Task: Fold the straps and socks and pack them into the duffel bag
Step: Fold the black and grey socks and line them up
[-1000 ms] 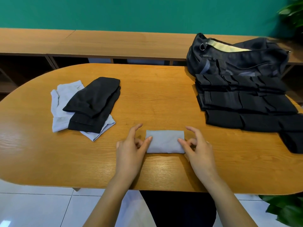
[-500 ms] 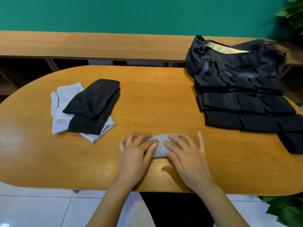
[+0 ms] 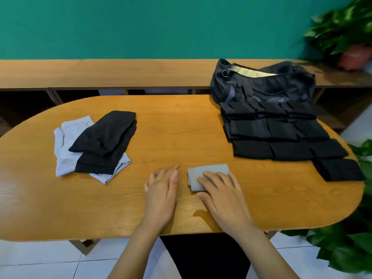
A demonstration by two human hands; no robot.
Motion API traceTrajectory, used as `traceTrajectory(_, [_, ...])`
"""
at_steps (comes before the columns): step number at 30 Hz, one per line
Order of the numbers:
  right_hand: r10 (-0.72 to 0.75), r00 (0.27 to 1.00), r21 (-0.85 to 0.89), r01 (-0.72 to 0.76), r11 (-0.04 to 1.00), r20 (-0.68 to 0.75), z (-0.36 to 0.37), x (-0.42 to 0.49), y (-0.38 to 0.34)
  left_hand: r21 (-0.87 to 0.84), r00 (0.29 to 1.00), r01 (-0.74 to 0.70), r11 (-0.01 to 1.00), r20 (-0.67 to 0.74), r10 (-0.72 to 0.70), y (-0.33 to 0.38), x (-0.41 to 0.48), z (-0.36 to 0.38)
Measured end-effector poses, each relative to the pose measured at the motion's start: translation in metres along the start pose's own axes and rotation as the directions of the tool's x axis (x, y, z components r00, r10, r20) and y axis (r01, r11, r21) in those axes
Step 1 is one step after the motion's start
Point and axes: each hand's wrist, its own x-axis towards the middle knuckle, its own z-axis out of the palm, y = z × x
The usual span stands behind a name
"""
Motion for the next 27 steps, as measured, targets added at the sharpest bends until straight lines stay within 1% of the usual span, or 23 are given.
traceTrajectory(3, [0.131, 0.991, -0.045, -0.131, 0.99, -0.016, -0.008, -0.011, 0.032, 0.005, 0.999, -0.015, 1.0, 0.052, 0.015, 0.013, -0.001, 0.012])
traceTrajectory(6, [0.254, 0.967, -0.038, -0.254, 0.966, -0.012, -0.018, -0.024, 0.071, 0.0, 0.992, -0.035, 0.999, 0.117, 0.035, 0.025, -0.002, 0.028])
traceTrajectory(10, [0.399, 0.917, -0.027, -0.399, 0.917, -0.016, -0.036, -0.045, 0.115, 0.026, 0.988, -0.067, 0.997, 0.144, 0.063, 0.038, -0.005, 0.047])
traceTrajectory(12, [0.446, 0.895, -0.017, -0.446, 0.895, -0.004, -0.042, -0.051, 0.13, 0.057, 0.986, -0.085, 0.995, 0.145, 0.076, 0.042, -0.005, 0.054])
traceTrajectory(16, [0.477, 0.877, 0.051, -0.474, 0.879, -0.054, -0.046, -0.054, 0.155, 0.129, 0.983, -0.124, 0.984, 0.148, 0.105, 0.045, -0.005, 0.065])
traceTrajectory(20, [0.505, 0.862, 0.128, -0.498, 0.858, -0.034, -0.046, -0.049, 0.174, 0.172, 0.982, -0.139, 0.975, 0.153, 0.113, 0.045, -0.004, 0.068])
traceTrajectory(24, [0.489, 0.872, 0.137, -0.481, 0.866, -0.027, -0.05, -0.042, 0.177, 0.176, 0.983, -0.132, 0.975, 0.147, 0.106, 0.044, -0.004, 0.066])
traceTrajectory(27, [0.435, 0.9, 0.144, -0.428, 0.892, -0.021, -0.054, -0.033, 0.163, 0.175, 0.983, -0.121, 0.977, 0.155, 0.094, 0.043, 0.0, 0.065])
